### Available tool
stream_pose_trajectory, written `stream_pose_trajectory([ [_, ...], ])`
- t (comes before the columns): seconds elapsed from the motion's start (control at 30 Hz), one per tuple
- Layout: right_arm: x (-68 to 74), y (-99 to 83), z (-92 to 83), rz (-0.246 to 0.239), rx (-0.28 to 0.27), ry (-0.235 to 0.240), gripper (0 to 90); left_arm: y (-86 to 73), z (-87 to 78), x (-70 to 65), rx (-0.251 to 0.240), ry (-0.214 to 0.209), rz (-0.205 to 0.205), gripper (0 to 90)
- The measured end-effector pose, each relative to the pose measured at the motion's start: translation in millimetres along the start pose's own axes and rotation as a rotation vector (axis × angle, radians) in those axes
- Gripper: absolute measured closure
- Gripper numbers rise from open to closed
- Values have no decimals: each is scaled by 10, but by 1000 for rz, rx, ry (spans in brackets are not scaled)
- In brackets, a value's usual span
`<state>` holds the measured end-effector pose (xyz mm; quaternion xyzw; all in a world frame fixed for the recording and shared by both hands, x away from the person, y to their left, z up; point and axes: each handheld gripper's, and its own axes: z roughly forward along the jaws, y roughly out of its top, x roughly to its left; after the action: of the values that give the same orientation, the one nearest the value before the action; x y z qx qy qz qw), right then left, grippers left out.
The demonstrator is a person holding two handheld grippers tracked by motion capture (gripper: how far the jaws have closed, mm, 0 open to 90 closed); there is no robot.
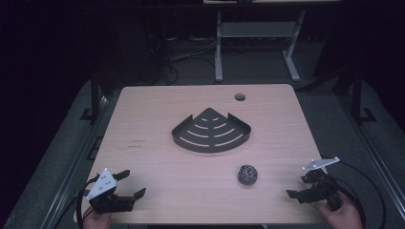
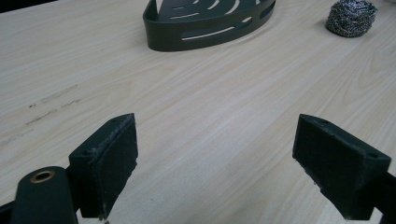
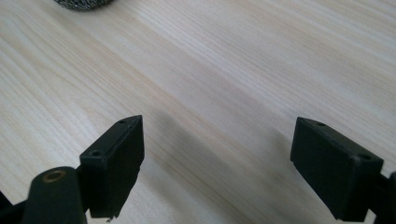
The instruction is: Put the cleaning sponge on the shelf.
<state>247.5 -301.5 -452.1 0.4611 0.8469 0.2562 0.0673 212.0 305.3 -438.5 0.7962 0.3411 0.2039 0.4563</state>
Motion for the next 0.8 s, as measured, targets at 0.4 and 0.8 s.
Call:
stream_pose_trajectory([
  [0.4, 65, 62, 53, -30, 13, 8, 171, 6, 11, -1, 2, -5, 4, 133],
  [0.8, 218, 189, 94, -84, 28, 26, 165, -6, -5, 21, -3, 0, -5, 133],
])
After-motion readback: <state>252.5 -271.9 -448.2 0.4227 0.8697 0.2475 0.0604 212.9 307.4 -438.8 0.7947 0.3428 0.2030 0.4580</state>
